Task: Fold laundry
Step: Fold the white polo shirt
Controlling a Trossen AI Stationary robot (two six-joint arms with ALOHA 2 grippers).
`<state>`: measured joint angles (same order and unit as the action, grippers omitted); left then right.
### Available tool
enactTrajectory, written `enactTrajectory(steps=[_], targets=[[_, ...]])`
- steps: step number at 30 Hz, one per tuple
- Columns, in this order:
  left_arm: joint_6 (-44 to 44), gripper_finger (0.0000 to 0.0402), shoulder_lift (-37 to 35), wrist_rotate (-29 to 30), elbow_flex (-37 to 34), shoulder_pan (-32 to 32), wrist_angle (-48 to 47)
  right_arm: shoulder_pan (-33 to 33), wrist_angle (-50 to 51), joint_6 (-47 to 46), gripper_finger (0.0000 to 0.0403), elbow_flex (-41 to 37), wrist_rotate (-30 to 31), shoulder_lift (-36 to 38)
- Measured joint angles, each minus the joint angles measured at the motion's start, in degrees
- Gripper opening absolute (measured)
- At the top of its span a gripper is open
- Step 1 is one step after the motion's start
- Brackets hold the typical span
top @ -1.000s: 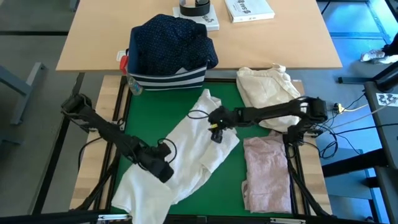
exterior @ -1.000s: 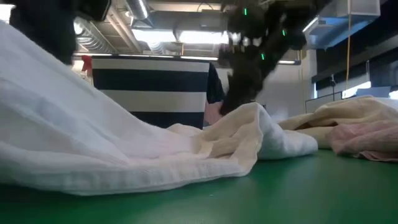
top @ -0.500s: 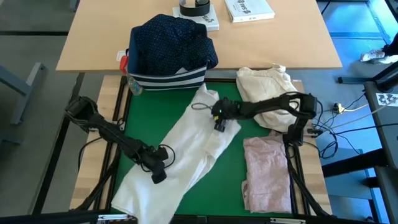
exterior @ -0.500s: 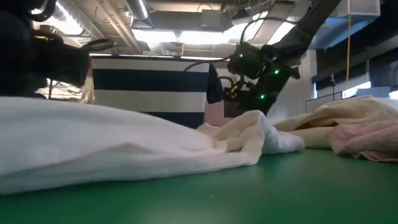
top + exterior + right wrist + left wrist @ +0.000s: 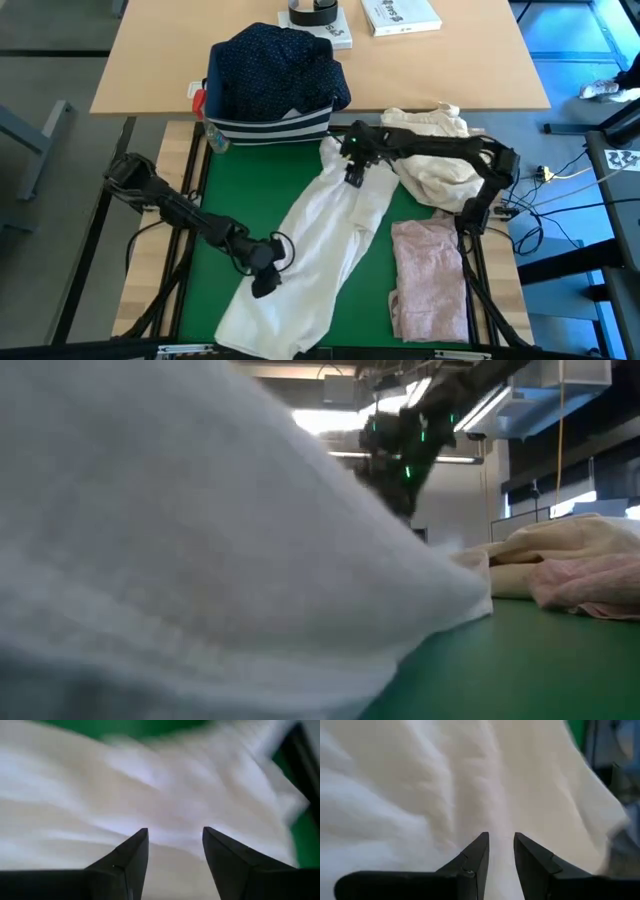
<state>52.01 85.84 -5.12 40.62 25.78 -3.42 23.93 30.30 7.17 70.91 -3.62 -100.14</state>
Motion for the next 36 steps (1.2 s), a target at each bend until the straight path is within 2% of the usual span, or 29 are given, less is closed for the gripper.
enactTrajectory(steps=[3, 6, 10, 13, 17, 20, 25, 31, 33, 36], targets=[[-3.2, 0.0086, -3.5, -0.2, 2.2, 0.0, -10.2, -4.3, -0.7, -5.9, 0.0188, 1.2, -6.2, 2.9], [-5.9, 0.0086, -7.2, 2.6, 2.7, 0.2, -16.0, -10.9, -1.6, -11.4, 0.0188, 0.6, -6.3, 4.0], [-9.6, 0.0086, -8.7, 9.9, 1.6, 0.6, -17.2, -19.4, -5.6, -17.9, 0.0188, -4.1, 3.3, 3.1], [-11.9, 0.0086, -8.2, 13.7, 0.1, 0.4, -16.1, -23.2, -6.3, -25.1, 0.0188, -7.8, 8.6, 2.6], [-11.8, 0.0086, -6.9, 14.4, -4.2, 0.1, -16.6, -27.0, -8.6, -36.0, 0.0188, -11.6, 13.2, 2.7], [-11.3, 0.0086, -6.3, 13.1, -8.6, 0.1, -16.0, -28.2, -11.3, -38.6, 0.0188, -14.5, 14.2, 0.8], [-3.9, 0.0086, -7.6, 11.5, -14.1, 0.4, -13.6, -25.6, -13.6, -37.7, 0.0188, -16.1, 15.3, -3.4], [-1.5, 0.0086, -7.1, 11.7, -12.6, 2.4, -14.8, -15.8, -17.7, -25.7, 0.0188, -16.1, 15.0, -4.5], [-1.4, 0.0086, -6.8, 12.1, -11.2, 2.5, -15.6, -11.9, -17.5, -22.4, 0.0188, -15.8, 13.4, -4.5], [-2.3, 0.0086, -6.6, 12.5, -9.6, 1.9, -16.0, -7.2, -15.1, -21.6, 0.0188, -14.3, 6.1, -4.6]])
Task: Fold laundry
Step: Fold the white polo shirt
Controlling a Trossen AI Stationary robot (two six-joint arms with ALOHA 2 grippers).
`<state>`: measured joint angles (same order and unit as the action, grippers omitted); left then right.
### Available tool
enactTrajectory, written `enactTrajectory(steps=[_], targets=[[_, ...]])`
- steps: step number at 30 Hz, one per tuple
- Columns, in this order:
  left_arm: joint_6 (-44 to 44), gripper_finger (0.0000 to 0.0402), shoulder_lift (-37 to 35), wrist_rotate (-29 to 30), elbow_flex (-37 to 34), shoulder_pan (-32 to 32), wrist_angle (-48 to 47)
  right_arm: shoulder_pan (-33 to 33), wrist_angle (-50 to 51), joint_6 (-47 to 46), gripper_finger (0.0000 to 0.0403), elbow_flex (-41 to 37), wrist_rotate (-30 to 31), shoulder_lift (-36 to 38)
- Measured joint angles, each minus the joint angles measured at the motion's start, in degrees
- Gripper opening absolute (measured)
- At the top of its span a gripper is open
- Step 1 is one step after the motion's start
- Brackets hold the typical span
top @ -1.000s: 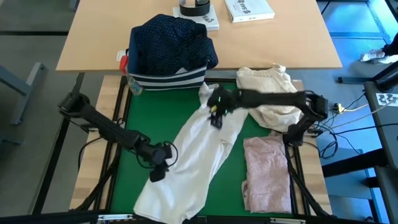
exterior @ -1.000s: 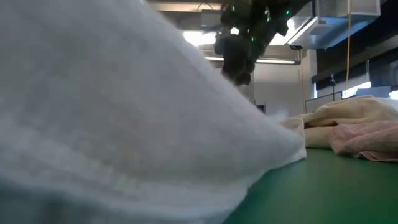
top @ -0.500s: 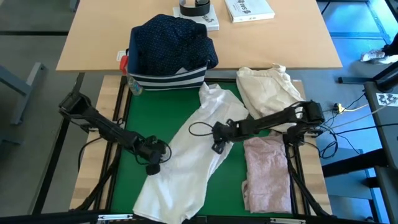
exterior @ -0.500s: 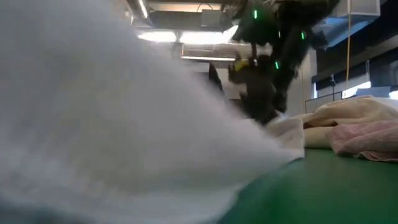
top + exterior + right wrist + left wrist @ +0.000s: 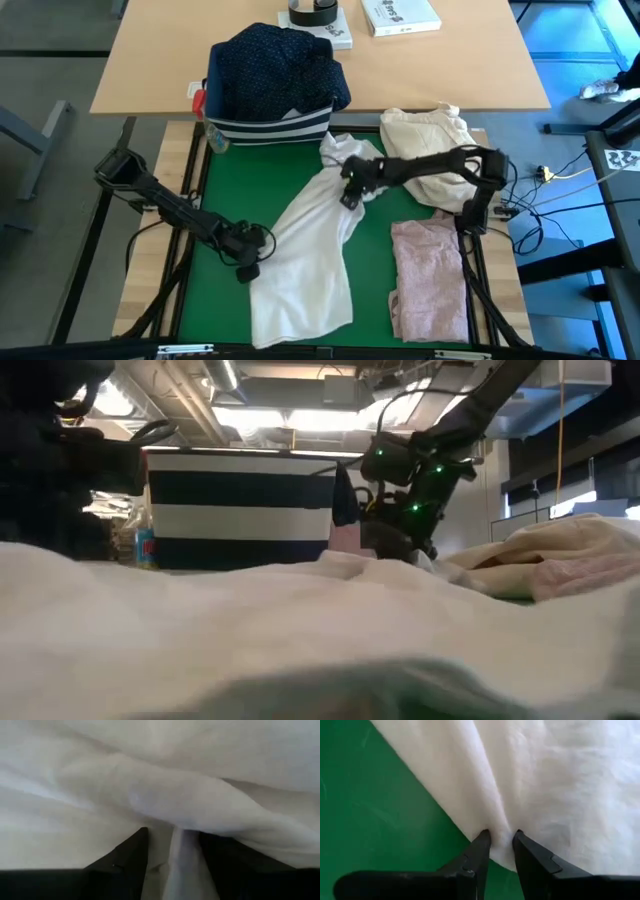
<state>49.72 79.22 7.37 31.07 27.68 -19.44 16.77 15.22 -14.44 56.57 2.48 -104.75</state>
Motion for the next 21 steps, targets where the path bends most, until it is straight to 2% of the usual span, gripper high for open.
enactTrajectory(steps=[3, 9, 12, 16, 21], targets=[[-3.0, 0.0086, 0.0, -1.0, 1.4, -0.4, -0.6, 0.5, 1.0, -2.5, 0.0188, 1.0, -5.8, 0.6], [-10.2, 0.0086, -0.6, -4.0, 7.0, 0.2, -1.6, -10.0, 2.9, -6.2, 0.0188, 5.3, -7.1, 7.4], [-13.1, 0.0086, -1.0, -4.5, 9.7, 1.0, -0.4, -17.9, 2.0, -8.3, 0.0188, 6.4, -4.8, 10.5], [-15.0, 0.0092, -1.0, -1.2, 11.3, 0.4, -0.3, -27.8, 0.7, -9.8, 0.0188, 8.1, -0.7, 12.6], [-18.7, 0.0106, -0.7, 0.1, 11.8, -2.7, 0.9, -35.2, -0.6, -10.7, 0.0188, 9.4, -0.4, 12.5]])
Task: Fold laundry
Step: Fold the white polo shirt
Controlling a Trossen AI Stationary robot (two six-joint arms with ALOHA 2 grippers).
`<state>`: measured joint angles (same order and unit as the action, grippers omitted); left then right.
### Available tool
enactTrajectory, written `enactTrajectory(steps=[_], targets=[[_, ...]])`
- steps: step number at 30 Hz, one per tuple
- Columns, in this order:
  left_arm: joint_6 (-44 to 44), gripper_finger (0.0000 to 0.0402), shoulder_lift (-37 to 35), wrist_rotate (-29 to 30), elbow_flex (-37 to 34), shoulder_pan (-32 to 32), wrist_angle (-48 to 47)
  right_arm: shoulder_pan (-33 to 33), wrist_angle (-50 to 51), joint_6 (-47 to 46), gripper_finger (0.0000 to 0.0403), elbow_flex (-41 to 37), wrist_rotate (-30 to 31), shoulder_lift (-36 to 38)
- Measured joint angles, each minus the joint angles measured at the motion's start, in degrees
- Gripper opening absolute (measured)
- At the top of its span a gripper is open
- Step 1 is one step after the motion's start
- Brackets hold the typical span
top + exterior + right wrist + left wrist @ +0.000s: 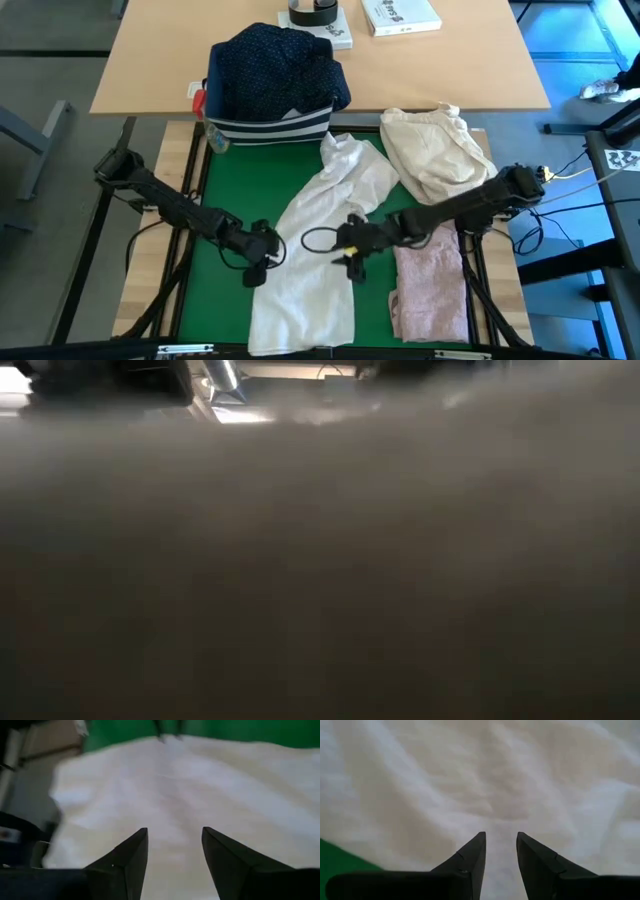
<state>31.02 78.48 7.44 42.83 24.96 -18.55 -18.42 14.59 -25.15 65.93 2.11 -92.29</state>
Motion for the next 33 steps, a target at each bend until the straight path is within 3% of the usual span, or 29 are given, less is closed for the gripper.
enactTrajectory(steps=[6, 11, 14, 18, 24, 33], targets=[[0.1, 0.0111, 0.0, 4.7, 0.0, -2.2, 6.9, -5.7, -6.9, -9.5, 0.0188, 0.2, -1.9, 0.1], [5.4, 0.0116, 0.1, -6.3, 0.9, -0.2, 13.1, -15.1, -10.1, -17.1, 0.0188, 0.2, -1.4, 0.1], [9.2, 0.0136, 1.7, -8.2, 3.7, 4.1, 13.5, -22.0, -11.8, -20.5, 0.0188, 0.2, 3.0, 0.1], [9.3, 0.0167, 5.2, -5.2, 9.6, 12.0, 16.4, -29.6, -12.2, -25.3, 0.0188, 0.2, 11.8, -0.7], [9.0, 0.0175, 16.6, 3.2, 23.6, 22.7, 9.2, -36.3, -16.2, -27.6, 0.0188, 1.3, 16.9, -3.6], [9.4, 0.0174, 35.5, 10.0, 41.7, 30.4, -13.8, -36.2, -15.9, -27.1, 0.0188, 3.0, 16.9, -7.2]])
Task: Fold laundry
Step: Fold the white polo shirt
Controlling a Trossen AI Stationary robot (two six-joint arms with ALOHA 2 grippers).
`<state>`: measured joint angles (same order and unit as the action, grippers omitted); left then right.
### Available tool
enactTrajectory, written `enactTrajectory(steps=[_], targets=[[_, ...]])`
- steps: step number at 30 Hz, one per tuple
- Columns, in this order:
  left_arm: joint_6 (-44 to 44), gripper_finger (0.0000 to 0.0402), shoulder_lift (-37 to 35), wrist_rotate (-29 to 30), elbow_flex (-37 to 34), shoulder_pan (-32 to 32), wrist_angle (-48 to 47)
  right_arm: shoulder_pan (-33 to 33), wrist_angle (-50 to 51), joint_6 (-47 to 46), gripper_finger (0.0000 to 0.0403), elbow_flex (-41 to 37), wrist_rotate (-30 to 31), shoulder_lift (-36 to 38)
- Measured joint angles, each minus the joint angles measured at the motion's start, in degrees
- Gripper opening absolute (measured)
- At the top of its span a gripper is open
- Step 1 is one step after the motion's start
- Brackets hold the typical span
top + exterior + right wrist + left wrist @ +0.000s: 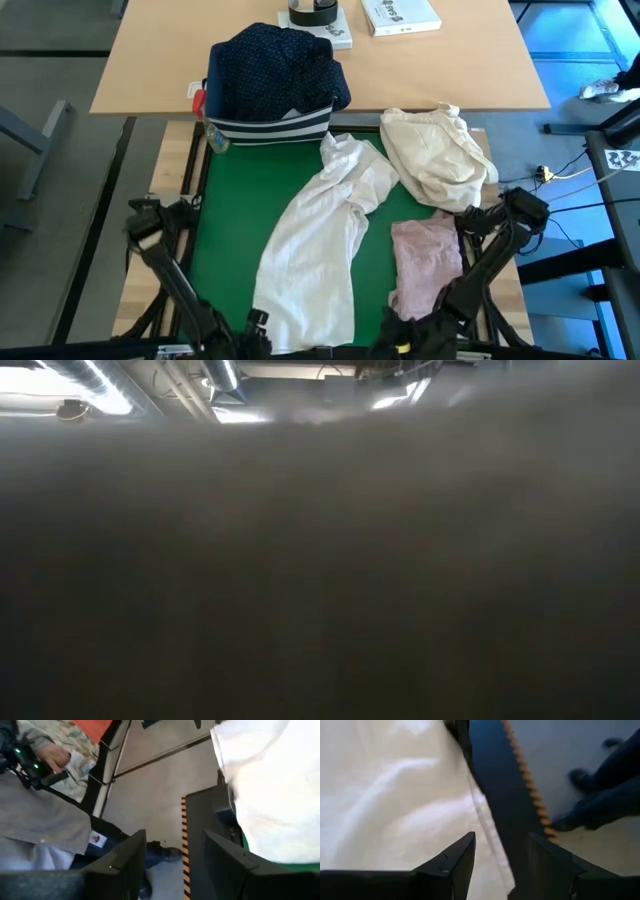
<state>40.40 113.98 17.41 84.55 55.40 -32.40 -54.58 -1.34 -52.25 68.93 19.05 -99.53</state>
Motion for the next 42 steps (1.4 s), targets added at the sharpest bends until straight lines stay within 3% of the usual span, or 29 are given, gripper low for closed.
enactTrajectory(steps=[10, 15, 18, 24, 32, 42], targets=[[1.1, 0.0174, 9.2, 1.5, 2.5, 0.5, -4.9, 1.0, 1.7, 0.3, 0.0188, 0.0, 0.5, -1.8], [1.6, 0.0165, 11.1, 2.5, 3.0, 0.5, -8.7, 1.8, 1.0, 6.8, 0.0188, 0.0, 0.5, -3.3], [1.4, 0.0127, 11.2, 2.1, 3.0, 0.4, -9.2, 2.1, 1.0, 12.1, 0.0188, 0.0, -0.1, -5.4], [2.9, 0.0013, 11.2, 1.3, 2.9, 0.3, -9.9, 3.1, -1.2, 21.6, 0.0188, 0.0, 2.1, -10.6], [4.3, 0.0006, 11.3, 1.1, 2.7, -0.2, -9.6, 7.2, -6.2, 27.2, 0.0188, 2.6, 2.9, -17.4], [4.2, 0.0011, 11.3, 2.9, 2.5, -0.5, -10.6, 10.0, -4.0, 25.4, 0.0188, 5.3, -2.7, -23.7]])
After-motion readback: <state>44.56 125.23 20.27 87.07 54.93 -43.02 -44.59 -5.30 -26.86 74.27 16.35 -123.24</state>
